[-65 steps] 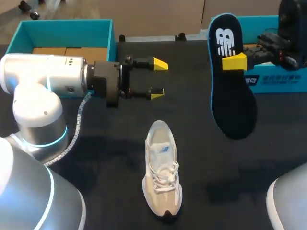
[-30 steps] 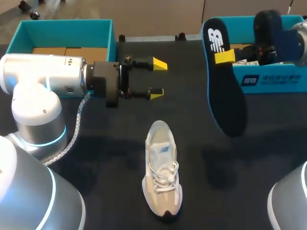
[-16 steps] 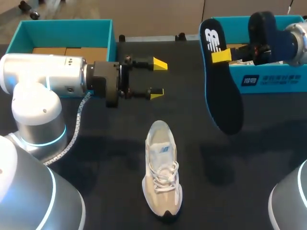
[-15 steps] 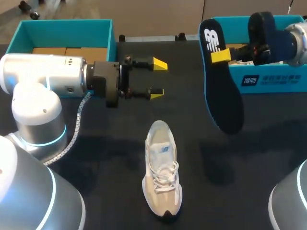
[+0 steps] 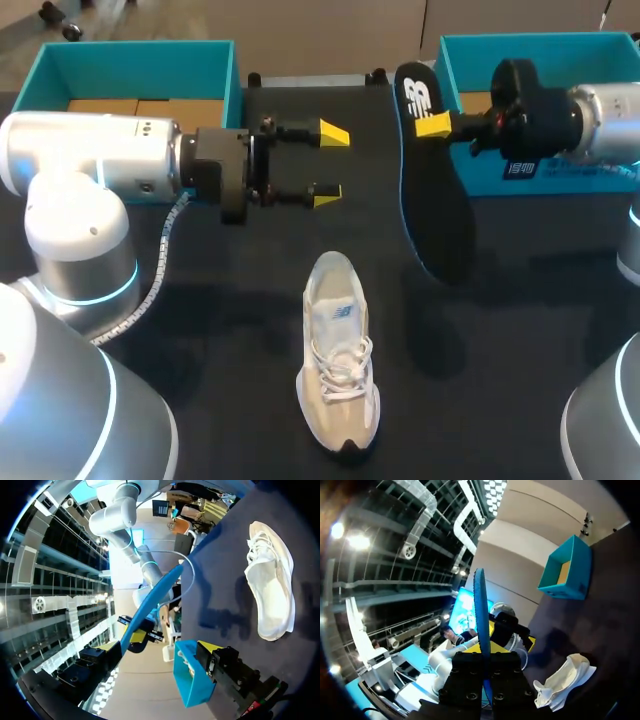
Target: Take the shoe out of the shoebox, open the shoe tongue, remove and reinsert the insole, then place the shoe into the shoebox
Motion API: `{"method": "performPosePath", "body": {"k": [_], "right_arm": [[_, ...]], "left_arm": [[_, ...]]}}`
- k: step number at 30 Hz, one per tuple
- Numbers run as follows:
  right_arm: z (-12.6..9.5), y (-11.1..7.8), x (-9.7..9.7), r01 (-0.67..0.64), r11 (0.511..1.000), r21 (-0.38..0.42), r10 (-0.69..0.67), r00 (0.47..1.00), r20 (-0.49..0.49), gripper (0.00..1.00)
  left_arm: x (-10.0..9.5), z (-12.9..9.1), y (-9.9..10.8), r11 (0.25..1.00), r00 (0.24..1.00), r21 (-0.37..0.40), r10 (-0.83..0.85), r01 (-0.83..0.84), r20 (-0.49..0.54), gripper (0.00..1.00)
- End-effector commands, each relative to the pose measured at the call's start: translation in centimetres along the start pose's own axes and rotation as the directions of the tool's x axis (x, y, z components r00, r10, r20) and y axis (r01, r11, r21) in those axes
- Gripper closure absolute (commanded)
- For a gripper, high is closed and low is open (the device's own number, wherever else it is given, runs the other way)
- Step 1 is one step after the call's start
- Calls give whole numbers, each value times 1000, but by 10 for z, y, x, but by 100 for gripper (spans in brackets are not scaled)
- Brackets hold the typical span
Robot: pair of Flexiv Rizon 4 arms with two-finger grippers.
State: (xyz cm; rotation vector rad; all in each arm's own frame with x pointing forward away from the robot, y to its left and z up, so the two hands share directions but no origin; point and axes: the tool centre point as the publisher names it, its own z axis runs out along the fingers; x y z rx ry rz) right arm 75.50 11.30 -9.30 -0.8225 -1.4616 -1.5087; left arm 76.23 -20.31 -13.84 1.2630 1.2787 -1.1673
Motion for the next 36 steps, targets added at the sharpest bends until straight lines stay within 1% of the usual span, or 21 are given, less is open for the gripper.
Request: {"method": "performPosePath", "body": {"k": [1, 5, 6, 8, 9, 12, 13, 15, 28, 31, 33, 36], "right_arm": [[1, -1, 2, 0, 1000, -2, 0, 1000, 4, 100], [1, -1, 2, 0, 1000, -2, 0, 1000, 4, 100], [5, 5, -3, -45, 999, 12, 45, 999, 13, 100], [9, 13, -13, -122, 993, 6, 122, 992, 41, 100], [14, 19, -21, -178, 984, 10, 177, 982, 70, 100], [21, 29, -34, -230, 973, -6, 230, 971, 63, 100], [21, 33, -42, -271, 962, -16, 271, 959, 79, 100], [18, 37, -51, -285, 958, -26, 286, 954, 89, 100], [18, 37, -51, -285, 958, -26, 286, 954, 89, 100], [30, 53, -65, -318, 948, -31, 319, 946, 58, 100], [34, 60, -70, -338, 940, -52, 340, 939, 42, 100], [44, 69, -79, -407, 912, -61, 410, 911, 49, 100]], "left_arm": [[1, 1, 0, 1000, 1000, -3, 1, -1, 2, 0], [1, 1, 0, 1000, 1000, -3, 1, -1, 2, 0], [1, 1, 0, 1000, 1000, -3, 1, -1, 2, 0], [1, 1, 0, 1000, 1000, -3, 1, -1, 2, 0], [1, 1, 0, 1000, 1000, -3, 1, -1, 2, 0], [1, 1, 0, 1000, 1000, -3, 1, -1, 2, 0], [1, 1, 0, 1000, 1000, -3, 1, -1, 2, 0], [1, 1, 0, 1000, 1000, -3, 1, -1, 2, 0], [1, 1, 0, 1000, 1000, -3, 1, -1, 2, 0], [1, 1, 0, 1000, 1000, -3, 1, -1, 2, 0], [1, 1, 0, 1000, 1000, -3, 1, -1, 2, 0], [1, 1, 0, 1000, 1000, -3, 1, -1, 2, 0]]}}
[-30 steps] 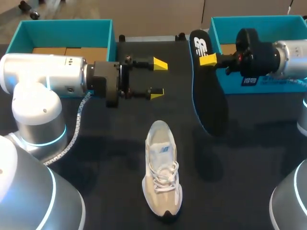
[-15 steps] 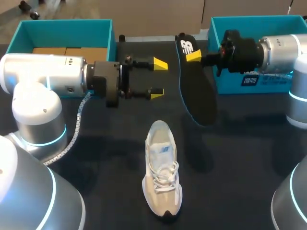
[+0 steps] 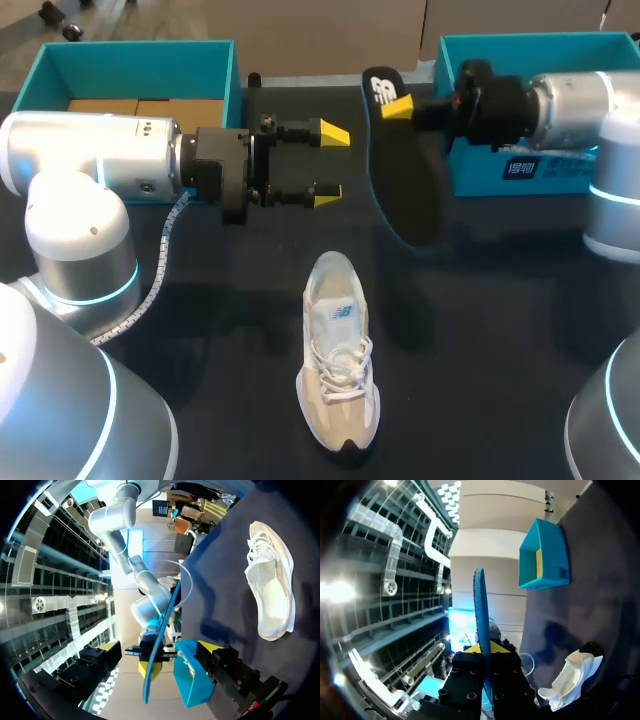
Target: Take the shoe out of the shoebox, open the shoe tongue, remove and reinsert the insole, then place the shoe into the shoebox
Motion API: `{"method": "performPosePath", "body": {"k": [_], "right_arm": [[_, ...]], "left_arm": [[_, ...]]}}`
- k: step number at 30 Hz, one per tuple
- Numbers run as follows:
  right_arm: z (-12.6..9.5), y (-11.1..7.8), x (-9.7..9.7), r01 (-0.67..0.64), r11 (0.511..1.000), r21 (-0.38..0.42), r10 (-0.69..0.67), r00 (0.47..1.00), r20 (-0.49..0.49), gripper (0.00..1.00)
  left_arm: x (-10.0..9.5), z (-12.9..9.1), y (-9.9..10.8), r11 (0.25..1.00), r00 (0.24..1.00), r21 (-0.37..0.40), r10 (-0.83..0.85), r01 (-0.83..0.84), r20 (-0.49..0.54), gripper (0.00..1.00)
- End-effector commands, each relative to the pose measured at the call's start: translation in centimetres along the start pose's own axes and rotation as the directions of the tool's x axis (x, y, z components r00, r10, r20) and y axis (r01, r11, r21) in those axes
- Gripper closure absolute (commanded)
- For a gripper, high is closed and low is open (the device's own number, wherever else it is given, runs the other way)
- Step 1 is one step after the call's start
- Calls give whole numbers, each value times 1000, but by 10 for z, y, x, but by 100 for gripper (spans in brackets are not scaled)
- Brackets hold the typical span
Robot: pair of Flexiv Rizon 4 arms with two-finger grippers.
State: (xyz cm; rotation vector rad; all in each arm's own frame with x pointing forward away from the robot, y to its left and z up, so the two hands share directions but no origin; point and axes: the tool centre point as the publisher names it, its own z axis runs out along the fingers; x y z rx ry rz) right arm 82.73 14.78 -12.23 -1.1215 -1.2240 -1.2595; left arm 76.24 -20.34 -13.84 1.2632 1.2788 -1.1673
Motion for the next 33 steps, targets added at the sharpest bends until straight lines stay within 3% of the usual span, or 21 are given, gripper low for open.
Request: {"method": "performPosePath", "body": {"k": [1, 8, 19, 33], "right_arm": [[24, 20, -13, -65, 998, 11, 64, 998, 13, 100], [25, 18, -19, -80, 995, -51, 81, 997, 18, 100], [25, 18, -19, -80, 995, -51, 81, 997, 18, 100], [36, 20, -22, -100, 993, -60, 99, 995, -21, 100]], "left_arm": [[1, 2, 0, 1000, 1000, -7, 4, -4, 0, 0], [6, 6, 3, 999, 999, -28, 13, -14, -33, 0], [6, 6, 3, 999, 999, -28, 13, -14, -33, 0], [21, 21, 17, 997, 998, -64, 47, -50, -50, 0]]}}
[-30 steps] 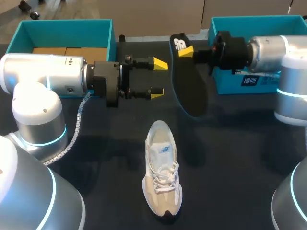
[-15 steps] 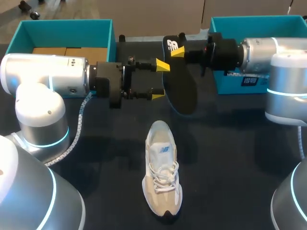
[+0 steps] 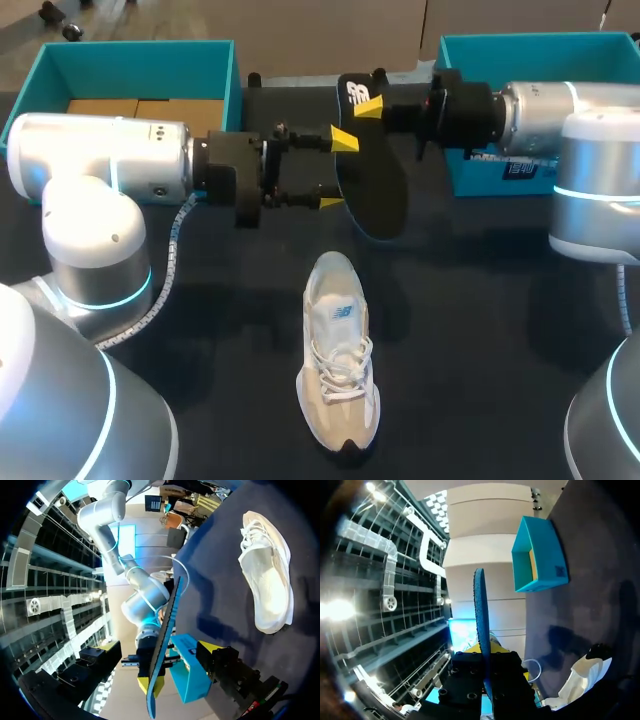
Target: Take the shoe out of the shoebox, open the shoe tongue, remove and reinsert the insole, then place the shoe into the shoebox
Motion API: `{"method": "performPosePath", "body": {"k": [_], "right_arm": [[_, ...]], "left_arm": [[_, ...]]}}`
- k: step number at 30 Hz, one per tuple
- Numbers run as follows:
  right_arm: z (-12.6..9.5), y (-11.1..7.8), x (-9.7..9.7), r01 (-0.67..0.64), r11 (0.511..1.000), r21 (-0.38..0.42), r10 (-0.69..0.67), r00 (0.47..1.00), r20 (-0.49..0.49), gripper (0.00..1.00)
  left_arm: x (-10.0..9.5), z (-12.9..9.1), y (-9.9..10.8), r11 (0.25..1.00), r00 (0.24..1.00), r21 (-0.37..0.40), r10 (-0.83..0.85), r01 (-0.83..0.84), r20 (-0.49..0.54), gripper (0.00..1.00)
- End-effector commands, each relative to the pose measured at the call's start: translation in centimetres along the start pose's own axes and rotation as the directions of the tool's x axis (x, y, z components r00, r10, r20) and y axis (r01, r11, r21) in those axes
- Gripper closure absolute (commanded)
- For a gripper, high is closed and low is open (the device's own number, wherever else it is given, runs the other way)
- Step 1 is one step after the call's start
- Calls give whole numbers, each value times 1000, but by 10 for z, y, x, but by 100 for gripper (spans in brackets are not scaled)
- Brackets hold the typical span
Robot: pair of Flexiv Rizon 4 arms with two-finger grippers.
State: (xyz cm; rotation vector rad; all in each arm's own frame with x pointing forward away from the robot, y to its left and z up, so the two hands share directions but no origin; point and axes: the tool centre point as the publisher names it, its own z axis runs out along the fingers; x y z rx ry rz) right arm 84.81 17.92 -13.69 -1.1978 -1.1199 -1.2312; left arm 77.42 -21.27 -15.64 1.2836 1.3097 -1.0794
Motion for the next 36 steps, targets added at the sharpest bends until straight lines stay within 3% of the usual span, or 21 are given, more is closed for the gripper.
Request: {"method": "performPosePath", "body": {"k": [1, 6, 9, 26, 30, 36], "right_arm": [[6, 0, -6, -6, 1000, -6, 6, 1000, -7, 100], [8, -3, -9, -17, 1000, -11, 17, 1000, -13, 100], [8, -3, -9, -17, 1000, -11, 17, 1000, -13, 100], [8, -3, -9, -17, 1000, -11, 17, 1000, -13, 100], [8, -3, -9, -17, 1000, -11, 17, 1000, -13, 100], [8, -3, -9, -17, 1000, -11, 17, 1000, -13, 100]], "left_arm": [[4, 12, 6, 1000, 1000, -24, 16, -16, 5, 0], [4, 22, 12, 997, 999, -62, 44, -44, -1, 0], [5, 24, 15, 997, 999, -66, 45, -46, -8, 15], [16, 15, 25, 995, 997, -72, 59, -62, -46, 32], [17, 13, 24, 995, 996, -71, 61, -66, -58, 49], [18, 11, 23, 994, 994, -72, 80, -85, -70, 45]]}}
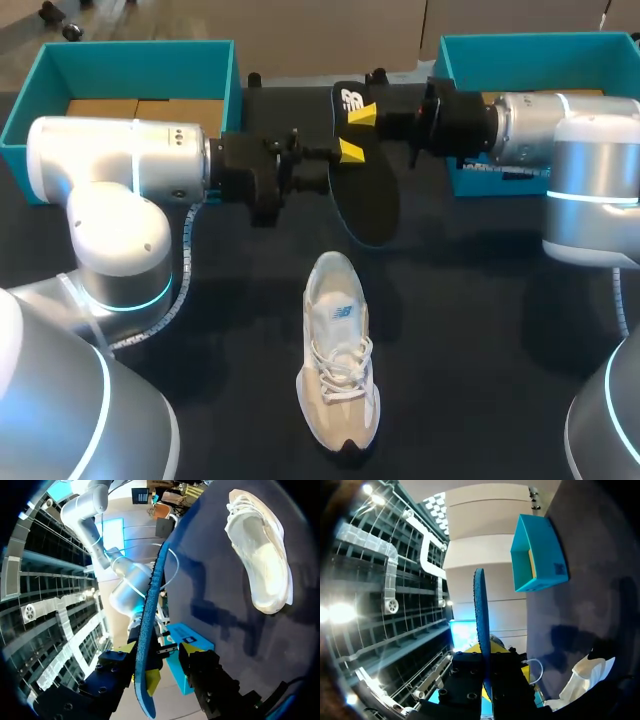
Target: Take the shoe out of the shoebox, open the shoe tongue, remove and reinsert the insole, then place the shoe into the shoebox
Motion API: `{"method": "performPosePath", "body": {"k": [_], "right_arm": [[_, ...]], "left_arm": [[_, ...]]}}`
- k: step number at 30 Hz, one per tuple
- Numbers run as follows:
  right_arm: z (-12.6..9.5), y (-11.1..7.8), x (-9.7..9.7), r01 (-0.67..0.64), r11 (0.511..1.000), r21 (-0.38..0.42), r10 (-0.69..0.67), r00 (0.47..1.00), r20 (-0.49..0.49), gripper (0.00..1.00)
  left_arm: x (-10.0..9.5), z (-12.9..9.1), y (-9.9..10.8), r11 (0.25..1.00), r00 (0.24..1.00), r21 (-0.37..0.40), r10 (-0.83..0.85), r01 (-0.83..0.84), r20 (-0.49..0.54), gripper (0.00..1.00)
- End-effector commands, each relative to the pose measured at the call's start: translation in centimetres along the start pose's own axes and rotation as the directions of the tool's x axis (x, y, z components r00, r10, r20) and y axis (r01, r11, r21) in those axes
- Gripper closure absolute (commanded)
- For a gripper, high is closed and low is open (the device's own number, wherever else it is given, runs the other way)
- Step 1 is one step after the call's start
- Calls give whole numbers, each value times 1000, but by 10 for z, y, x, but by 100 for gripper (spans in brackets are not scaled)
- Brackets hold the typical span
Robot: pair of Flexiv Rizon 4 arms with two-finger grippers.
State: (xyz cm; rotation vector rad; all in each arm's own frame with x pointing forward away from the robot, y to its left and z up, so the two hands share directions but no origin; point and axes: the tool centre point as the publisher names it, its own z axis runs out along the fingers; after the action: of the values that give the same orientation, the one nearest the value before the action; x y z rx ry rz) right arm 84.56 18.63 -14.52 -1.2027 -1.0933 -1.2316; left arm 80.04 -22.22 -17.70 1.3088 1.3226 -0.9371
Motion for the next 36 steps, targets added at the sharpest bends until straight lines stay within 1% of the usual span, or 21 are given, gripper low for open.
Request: {"method": "performPosePath", "body": {"k": [1, 9, 16, 23, 27, 29, 30, 34, 35, 36], "right_arm": [[1, 0, -1, 0, 1000, -1, 0, 1000, 0, 100], [1, 0, -1, 0, 1000, -1, 0, 1000, 0, 100], [1, 0, -1, 0, 1000, -1, 0, 1000, 0, 100], [1, 0, -1, 0, 1000, -1, 0, 1000, 0, 100], [1, 0, -1, 0, 1000, -1, 0, 1000, 0, 100], [1, 0, -1, 0, 1000, -1, 0, 1000, 0, 100], [1, 0, -1, 0, 1000, -1, 0, 1000, 0, 100], [1, 0, -1, 0, 1000, -1, 0, 1000, 0, 100], [1, 0, -1, 0, 1000, -1, 0, 1000, 0, 100], [1, 0, -1, 0, 1000, -1, 0, 1000, 0, 100]], "left_arm": [[-1, -3, -1, 1000, 1000, 0, 8, -8, -7, 47], [-3, -7, -2, 1000, 1000, 1, 18, -18, 2, 51], [-6, -6, -2, 1000, 1000, 5, 23, -23, 11, 53], [-10, -8, -3, 1000, 999, 8, 24, -24, 27, 60], [-11, -7, -2, 1000, 999, 7, 22, -22, 31, 70], [-11, -5, -2, 1000, 999, 5, 22, -22, 31, 80], [-11, -5, -2, 1000, 999, 4, 21, -21, 30, 82], [-10, -2, -3, 1000, 999, 5, 18, -18, 29, 83], [-10, -1, -3, 1000, 999, 4, 15, -15, 29, 86], [-10, 0, -3, 1000, 999, 4, 14, -14, 30, 92]]}}
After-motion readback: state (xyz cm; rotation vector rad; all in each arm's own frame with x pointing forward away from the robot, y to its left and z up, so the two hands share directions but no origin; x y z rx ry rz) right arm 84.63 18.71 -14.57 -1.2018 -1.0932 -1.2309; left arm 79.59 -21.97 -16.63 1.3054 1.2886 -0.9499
